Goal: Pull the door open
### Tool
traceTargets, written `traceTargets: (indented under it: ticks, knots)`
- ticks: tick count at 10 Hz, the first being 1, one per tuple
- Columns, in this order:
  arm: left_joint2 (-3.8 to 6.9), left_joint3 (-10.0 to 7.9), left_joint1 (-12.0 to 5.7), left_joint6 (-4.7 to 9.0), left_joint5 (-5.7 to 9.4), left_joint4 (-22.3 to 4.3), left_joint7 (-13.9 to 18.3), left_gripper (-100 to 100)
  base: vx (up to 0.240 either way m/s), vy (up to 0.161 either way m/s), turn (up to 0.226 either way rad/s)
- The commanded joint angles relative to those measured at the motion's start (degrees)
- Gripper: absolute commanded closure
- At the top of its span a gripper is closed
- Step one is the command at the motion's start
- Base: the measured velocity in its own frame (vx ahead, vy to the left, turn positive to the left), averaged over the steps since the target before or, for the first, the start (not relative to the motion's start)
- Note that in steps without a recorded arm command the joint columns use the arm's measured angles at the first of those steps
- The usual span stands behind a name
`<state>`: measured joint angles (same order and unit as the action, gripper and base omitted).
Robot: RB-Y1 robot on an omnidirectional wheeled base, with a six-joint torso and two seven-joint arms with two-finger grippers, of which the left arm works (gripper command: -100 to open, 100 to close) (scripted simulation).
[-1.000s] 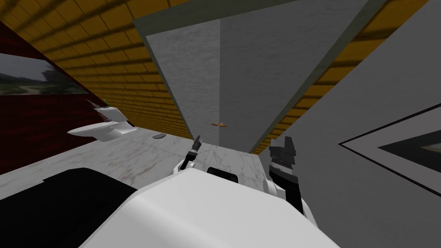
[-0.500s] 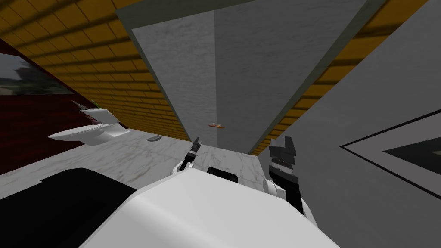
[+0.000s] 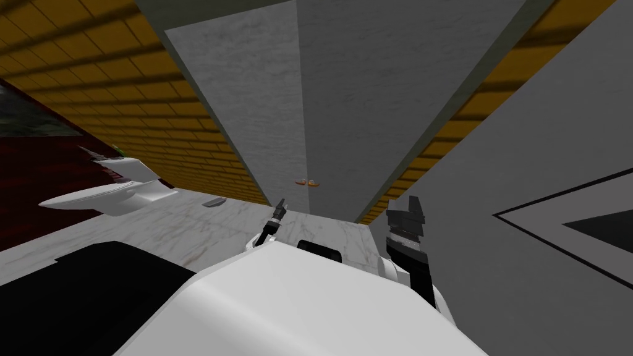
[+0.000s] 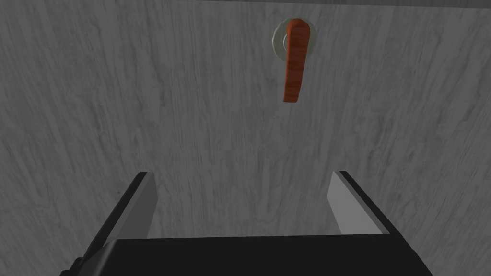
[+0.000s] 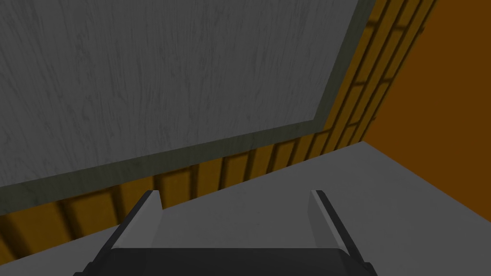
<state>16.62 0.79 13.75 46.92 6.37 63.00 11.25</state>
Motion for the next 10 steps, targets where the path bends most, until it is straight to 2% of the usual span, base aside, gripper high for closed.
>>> traceTargets:
  ticks: [1,5,7,10]
  knots:
    - [0.37,0.01,-0.52,0.56,0.25,-1.98,0.38,-100,0.116,-0.006,-0.042]
    - [1.74,0.04,-1.77,2.32,1.13,-8.27,1.73,-100,0.167,-0.024,-0.063]
    - [2.06,0.04,-2.07,2.73,1.34,-9.76,2.05,-100,0.146,-0.006,-0.04]
    - [2.95,0.06,-2.89,3.87,1.92,-13.85,2.93,-100,0.163,-0.009,-0.054]
